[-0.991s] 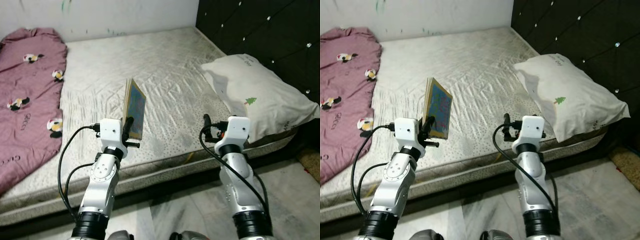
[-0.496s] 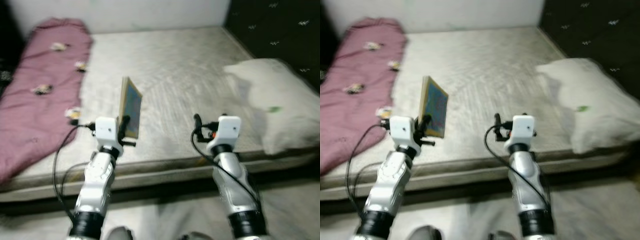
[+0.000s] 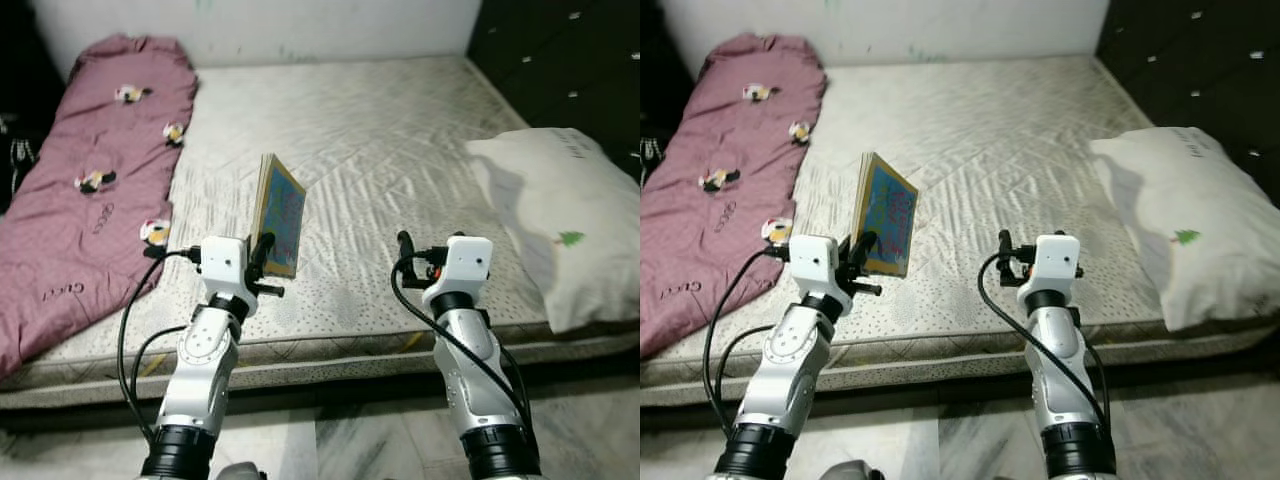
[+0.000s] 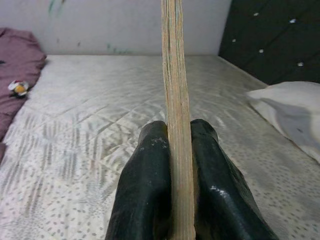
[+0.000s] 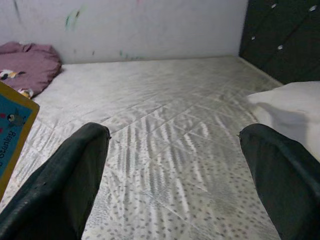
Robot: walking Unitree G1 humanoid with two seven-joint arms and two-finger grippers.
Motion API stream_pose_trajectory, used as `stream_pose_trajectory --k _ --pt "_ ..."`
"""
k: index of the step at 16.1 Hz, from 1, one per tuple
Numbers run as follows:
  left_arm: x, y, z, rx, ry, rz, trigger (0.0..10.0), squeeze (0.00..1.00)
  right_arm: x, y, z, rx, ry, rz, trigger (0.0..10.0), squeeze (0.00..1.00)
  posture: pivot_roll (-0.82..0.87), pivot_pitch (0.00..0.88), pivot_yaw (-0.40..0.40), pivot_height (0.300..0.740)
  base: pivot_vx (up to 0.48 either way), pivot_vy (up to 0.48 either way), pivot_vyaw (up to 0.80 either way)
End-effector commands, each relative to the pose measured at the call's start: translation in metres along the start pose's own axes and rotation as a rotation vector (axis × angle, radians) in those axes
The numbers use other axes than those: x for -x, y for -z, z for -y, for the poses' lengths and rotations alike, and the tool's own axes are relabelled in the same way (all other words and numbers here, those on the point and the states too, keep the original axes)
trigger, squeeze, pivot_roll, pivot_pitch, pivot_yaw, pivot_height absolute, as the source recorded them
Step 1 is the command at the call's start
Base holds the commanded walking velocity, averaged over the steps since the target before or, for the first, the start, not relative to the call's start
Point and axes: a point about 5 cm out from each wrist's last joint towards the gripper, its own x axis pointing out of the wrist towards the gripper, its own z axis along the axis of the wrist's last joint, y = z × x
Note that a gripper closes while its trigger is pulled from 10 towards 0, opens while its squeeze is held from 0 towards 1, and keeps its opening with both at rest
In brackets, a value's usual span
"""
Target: Clean up the room
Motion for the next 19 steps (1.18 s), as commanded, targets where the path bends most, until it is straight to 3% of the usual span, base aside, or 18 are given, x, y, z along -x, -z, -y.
stream_pose_trajectory --k 1,7,13,19 --pt "-0.001 -0.011 0.000 -0.006 0.006 0.057 10.0 0.00 -0.001 -0.003 -0.001 -0.004 -0.008 0.014 10.0 0.00 -0.06 0.019 0.015 0.740 0.480 0.000 0.00" --pt "0.000 -0.011 -0.005 -0.023 -0.034 0.053 10.0 0.00 -0.002 -0.004 -0.001 -0.005 -0.007 0.015 10.0 0.00 -0.06 0.021 0.015 0.740 0.373 0.000 0.00" --pt "-0.001 -0.008 -0.008 -0.051 -0.119 0.027 10.0 0.00 -0.004 -0.005 0.001 -0.003 -0.008 0.023 10.0 0.00 -0.06 0.024 0.013 0.740 0.000 0.000 0.00" --pt "0.001 -0.006 -0.013 -0.065 -0.143 0.009 10.0 0.00 -0.004 -0.002 -0.001 -0.004 -0.005 0.012 10.0 0.00 -0.05 0.015 0.009 0.740 0.000 0.000 0.69"
